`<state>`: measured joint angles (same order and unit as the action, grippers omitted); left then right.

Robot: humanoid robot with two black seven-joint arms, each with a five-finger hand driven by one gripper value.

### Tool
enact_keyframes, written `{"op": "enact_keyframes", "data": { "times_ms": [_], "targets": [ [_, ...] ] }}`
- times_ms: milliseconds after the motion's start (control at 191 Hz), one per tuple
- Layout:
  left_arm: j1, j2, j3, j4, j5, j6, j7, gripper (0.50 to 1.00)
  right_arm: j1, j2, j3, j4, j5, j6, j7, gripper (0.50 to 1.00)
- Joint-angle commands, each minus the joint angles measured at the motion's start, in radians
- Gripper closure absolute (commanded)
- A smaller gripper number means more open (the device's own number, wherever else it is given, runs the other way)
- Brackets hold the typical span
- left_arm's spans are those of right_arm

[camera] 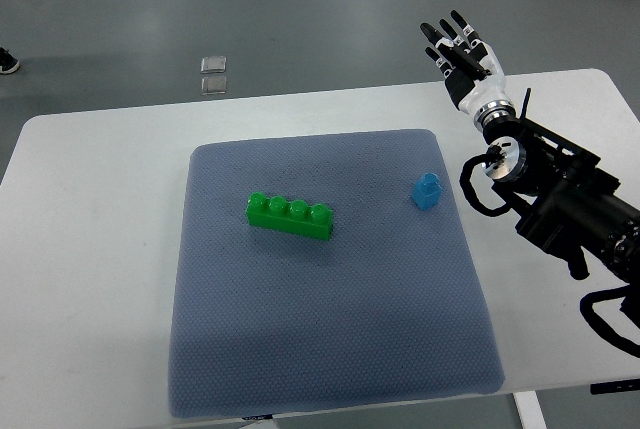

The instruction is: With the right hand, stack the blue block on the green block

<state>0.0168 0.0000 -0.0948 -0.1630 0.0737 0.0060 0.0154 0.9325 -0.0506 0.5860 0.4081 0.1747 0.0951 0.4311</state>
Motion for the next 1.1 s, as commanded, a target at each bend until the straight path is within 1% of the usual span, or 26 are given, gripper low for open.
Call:
{"op": "enact_keyframes", "data": {
  "times_ms": [0,73,870,1095],
  "targets": [
    [0.0,0.0,0.001,-0.003,0.001,0.0,0.0,0.5,0.0,0.0,0.0,0.0,0.0,0.0,0.0,0.589],
    [0.0,0.0,0.006,-0.001,0.004,-0.011,-0.002,0.5,0.0,0.0,0.0,0.0,0.0,0.0,0.0,0.589],
    [0.003,0.0,0.0,0.0,0.003,-0.008,0.0,0.5,0.002,-0.002,-0.002,0.001,-0.003,-0.005,0.002,0.587],
    [0.003,0.0,0.0,0.0,0.003,-0.008,0.0,0.5,0.032,-0.012,-0.02,0.005,-0.018,-0.006,0.0,0.589]
  ]
}}
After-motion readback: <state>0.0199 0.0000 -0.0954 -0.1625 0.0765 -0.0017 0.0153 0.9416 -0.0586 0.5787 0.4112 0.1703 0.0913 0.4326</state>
